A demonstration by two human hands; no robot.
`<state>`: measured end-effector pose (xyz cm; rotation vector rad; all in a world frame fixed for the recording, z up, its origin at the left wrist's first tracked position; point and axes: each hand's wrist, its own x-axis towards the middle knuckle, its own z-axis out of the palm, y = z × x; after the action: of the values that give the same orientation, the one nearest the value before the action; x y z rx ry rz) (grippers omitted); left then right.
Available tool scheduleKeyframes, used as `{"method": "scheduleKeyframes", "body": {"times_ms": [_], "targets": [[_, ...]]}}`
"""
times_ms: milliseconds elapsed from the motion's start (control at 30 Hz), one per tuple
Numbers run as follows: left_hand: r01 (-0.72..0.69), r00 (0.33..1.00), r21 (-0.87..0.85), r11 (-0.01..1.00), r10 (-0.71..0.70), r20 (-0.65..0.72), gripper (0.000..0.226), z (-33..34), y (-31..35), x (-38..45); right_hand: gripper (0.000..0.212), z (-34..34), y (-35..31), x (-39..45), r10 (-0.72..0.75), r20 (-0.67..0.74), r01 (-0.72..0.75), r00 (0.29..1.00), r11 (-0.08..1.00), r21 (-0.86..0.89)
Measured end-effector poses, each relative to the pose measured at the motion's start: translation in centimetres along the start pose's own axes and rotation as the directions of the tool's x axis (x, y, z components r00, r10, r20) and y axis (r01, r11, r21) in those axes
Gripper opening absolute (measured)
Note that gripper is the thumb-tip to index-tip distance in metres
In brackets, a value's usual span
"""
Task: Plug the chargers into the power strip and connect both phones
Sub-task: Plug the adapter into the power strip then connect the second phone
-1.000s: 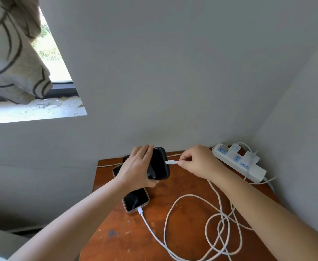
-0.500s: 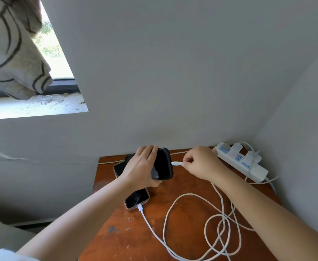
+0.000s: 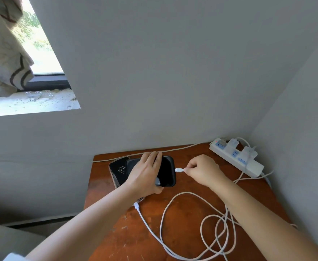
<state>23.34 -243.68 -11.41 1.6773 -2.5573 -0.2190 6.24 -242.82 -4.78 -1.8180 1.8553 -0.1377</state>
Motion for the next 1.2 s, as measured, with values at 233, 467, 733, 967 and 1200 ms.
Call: {"method": "scheduleKeyframes", "body": {"times_ms": [233, 467, 733, 967, 1200], "targets": [[-0.048, 0.998, -0.015, 0.999, 0.048, 0.046, 0.096, 1.5, 1.5, 1.2, 0.018, 0.9, 2.5, -0.1, 0.048, -0.073, -0.051, 0.996, 0.998, -0.041], [-0.144, 0.983, -0.060, 0.988, 0.150, 0.105, 0.097, 1.3, 2.4, 2.0, 0.019, 0.9, 4.5, -0.7, -0.042, -0.153, 0.023, 0.987, 0.992, -0.125], [-0.175, 0.974, -0.103, 0.979, 0.188, 0.126, 0.099, 1.6, 3.5, 2.0, 0.022, 1.4, 5.1, -2.6, -0.183, -0.254, 0.118, 0.950, 0.960, -0.252], [-0.219, 0.963, -0.132, 0.967, 0.236, 0.132, 0.098, 1.9, 3.2, 1.7, 0.023, 1.0, 4.9, -3.1, -0.124, -0.143, 0.083, 0.982, 0.961, -0.264], [-0.258, 0.949, -0.172, 0.951, 0.283, 0.137, 0.097, 1.8, 2.8, 1.7, 0.022, 1.9, 4.7, -3.5, -0.101, -0.255, 0.040, 0.962, 0.971, -0.235]]}}
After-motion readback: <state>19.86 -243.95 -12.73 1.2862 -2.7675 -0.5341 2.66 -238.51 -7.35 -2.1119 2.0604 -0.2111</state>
